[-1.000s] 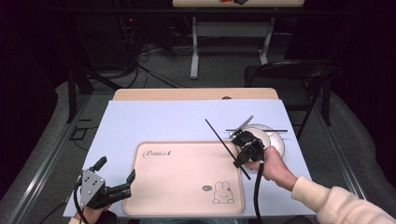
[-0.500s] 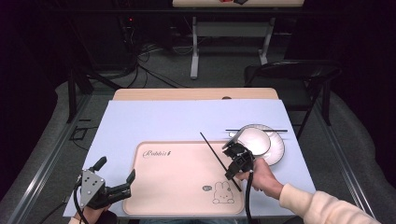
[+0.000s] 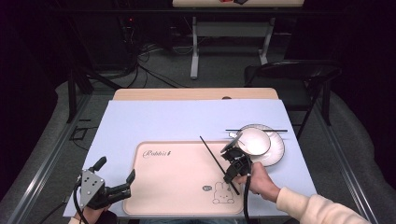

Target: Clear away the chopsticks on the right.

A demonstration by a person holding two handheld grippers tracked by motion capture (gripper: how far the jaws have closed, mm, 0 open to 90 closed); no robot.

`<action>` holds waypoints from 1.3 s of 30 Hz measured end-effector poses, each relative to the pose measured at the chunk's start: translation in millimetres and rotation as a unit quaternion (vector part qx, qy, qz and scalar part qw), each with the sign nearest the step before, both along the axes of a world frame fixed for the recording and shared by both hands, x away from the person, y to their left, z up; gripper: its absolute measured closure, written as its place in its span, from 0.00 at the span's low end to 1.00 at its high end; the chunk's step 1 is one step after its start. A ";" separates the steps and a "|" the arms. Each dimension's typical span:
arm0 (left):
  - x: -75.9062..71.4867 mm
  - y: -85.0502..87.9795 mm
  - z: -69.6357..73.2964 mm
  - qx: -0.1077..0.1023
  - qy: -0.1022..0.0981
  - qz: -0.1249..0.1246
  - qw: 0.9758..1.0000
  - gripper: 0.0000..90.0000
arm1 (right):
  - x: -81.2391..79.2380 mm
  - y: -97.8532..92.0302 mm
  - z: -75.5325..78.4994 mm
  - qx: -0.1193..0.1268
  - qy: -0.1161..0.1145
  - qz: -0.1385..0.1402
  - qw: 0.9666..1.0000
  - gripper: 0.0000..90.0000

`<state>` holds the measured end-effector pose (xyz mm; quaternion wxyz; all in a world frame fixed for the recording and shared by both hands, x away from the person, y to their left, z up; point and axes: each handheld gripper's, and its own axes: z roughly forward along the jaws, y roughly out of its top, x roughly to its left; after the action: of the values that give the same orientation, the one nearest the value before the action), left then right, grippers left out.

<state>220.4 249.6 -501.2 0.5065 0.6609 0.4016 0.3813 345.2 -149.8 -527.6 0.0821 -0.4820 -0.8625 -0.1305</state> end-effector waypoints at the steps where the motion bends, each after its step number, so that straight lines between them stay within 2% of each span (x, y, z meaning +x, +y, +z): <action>1: 0.0 0.1 0.0 0.000 0.000 0.000 1.000 0.01 | -0.3 -0.6 0.3 0.003 -0.002 0.000 1.000 0.87; 5: 0.0 0.2 0.0 -0.001 0.000 0.000 1.000 0.01 | -2.1 -0.5 0.7 0.011 -0.009 0.001 1.000 0.74; 6: 0.0 0.2 0.0 -0.001 0.000 0.000 1.000 0.01 | -2.1 -0.5 0.7 0.011 -0.009 0.001 1.000 0.74; 7: -0.1 0.2 0.0 -0.001 0.000 -0.001 1.000 0.01 | -2.6 -1.6 4.6 0.013 -0.011 0.009 1.000 0.66; 9: 0.0 0.3 0.0 -0.001 0.000 0.000 1.000 0.01 | -3.7 -2.6 8.8 0.016 -0.011 0.013 1.000 0.58; 10: 0.0 0.3 0.0 -0.001 0.000 0.000 1.000 0.01 | -3.7 -2.6 8.8 0.016 -0.011 0.013 1.000 0.58; 11: 0.0 0.2 0.0 0.000 0.000 0.000 1.000 0.01 | -4.3 -3.9 10.7 0.018 -0.020 0.020 0.999 0.53; 12: -0.1 0.1 0.1 0.000 0.000 -0.001 1.000 0.01 | -7.6 -5.5 18.5 0.013 -0.040 0.037 0.998 0.42; 14: -0.1 0.1 0.0 0.000 0.000 -0.001 1.000 0.01 | -10.9 -7.5 24.6 0.013 -0.064 0.058 0.996 0.36; 15: -0.1 0.1 0.1 0.000 0.000 0.000 1.000 0.01 | -12.9 -8.9 28.2 0.015 -0.071 0.066 0.995 0.32; 16: -0.1 0.1 0.1 0.000 0.000 0.000 1.000 0.01 | -12.9 -8.9 28.2 0.015 -0.071 0.066 0.995 0.32; 17: -0.2 0.0 0.1 0.000 0.000 -0.001 1.000 0.01 | -16.6 -12.9 35.6 0.003 -0.102 0.097 0.990 0.26; 19: -0.1 0.0 0.1 0.001 0.000 -0.001 1.000 0.01 | -18.9 -16.3 40.7 -0.002 -0.117 0.115 0.986 0.20; 20: -0.1 0.0 0.1 0.001 0.000 -0.001 1.000 0.01 | -18.9 -16.3 40.7 -0.002 -0.117 0.115 0.986 0.20; 21: -0.1 0.1 0.1 0.001 0.000 -0.001 1.000 0.01 | -21.3 -21.7 47.4 -0.009 -0.139 0.143 0.980 0.16; 22: -0.1 0.1 0.1 0.000 0.000 -0.001 1.000 0.01 | -21.3 -21.7 47.4 -0.009 -0.139 0.143 0.980 0.16; 23: -0.1 0.2 0.0 0.000 0.000 -0.001 1.000 0.01 | -23.1 -26.6 53.4 -0.018 -0.162 0.167 0.972 0.13; 25: 0.0 0.1 0.0 0.000 0.000 -0.001 1.000 0.01 | -23.7 -32.6 60.4 -0.028 -0.175 0.183 0.967 0.09; 26: 0.0 0.1 0.0 0.001 0.000 -0.001 1.000 0.01 | -23.7 -32.6 60.4 -0.028 -0.175 0.183 0.967 0.09; 27: 0.0 0.2 0.0 0.000 0.000 -0.001 1.000 0.01 | -23.9 -35.7 63.8 -0.032 -0.180 0.193 0.964 0.07; 28: 0.1 0.4 -0.1 0.000 0.000 -0.001 1.000 0.01 | -22.5 -44.0 71.5 -0.037 -0.195 0.208 0.958 0.05; 30: 0.1 0.4 -0.1 0.000 0.000 -0.001 1.000 0.01 | -21.7 -46.8 74.0 -0.042 -0.200 0.209 0.956 0.03; 31: 0.0 0.3 -0.1 0.000 0.000 -0.001 1.000 0.01 | -17.4 -56.2 80.3 -0.043 -0.207 0.219 0.952 0.01; 32: 0.0 0.3 -0.1 0.000 0.000 -0.001 1.000 0.01 | -17.4 -56.2 80.3 -0.043 -0.207 0.219 0.952 0.01; 33: 0.0 0.3 -0.1 0.000 0.000 -0.001 1.000 0.01 | -11.5 -67.0 87.0 -0.057 -0.216 0.223 0.949 0.00; 34: 0.0 0.3 -0.1 0.000 0.000 -0.001 1.000 0.01 | -11.5 -67.0 87.0 -0.057 -0.216 0.223 0.949 0.00; 35: 0.0 0.3 -0.1 0.000 0.000 -0.001 1.000 0.01 | -10.0 -70.8 89.2 -0.059 -0.223 0.230 0.946 0.00; 36: 0.0 0.2 -0.1 0.000 0.000 0.000 1.000 0.01 | -6.0 -77.2 92.5 -0.066 -0.223 0.228 0.945 0.00; 37: -0.1 0.1 -0.1 0.001 0.000 -0.001 1.000 0.01 | -3.4 -81.2 94.2 -0.066 -0.223 0.235 0.944 0.00; 38: -0.2 0.1 -0.1 0.000 0.000 -0.001 1.000 0.01 | 3.7 -92.8 98.6 -0.073 -0.229 0.241 0.940 0.00; 39: -0.2 0.2 -0.1 0.000 0.000 -0.001 1.000 0.01 | 6.2 -96.5 99.8 -0.075 -0.228 0.251 0.938 0.00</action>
<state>220.2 249.8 -501.2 0.5067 0.6612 0.4013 0.3808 351.4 -246.2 -427.7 -0.1237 -0.2117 -0.9583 -0.1469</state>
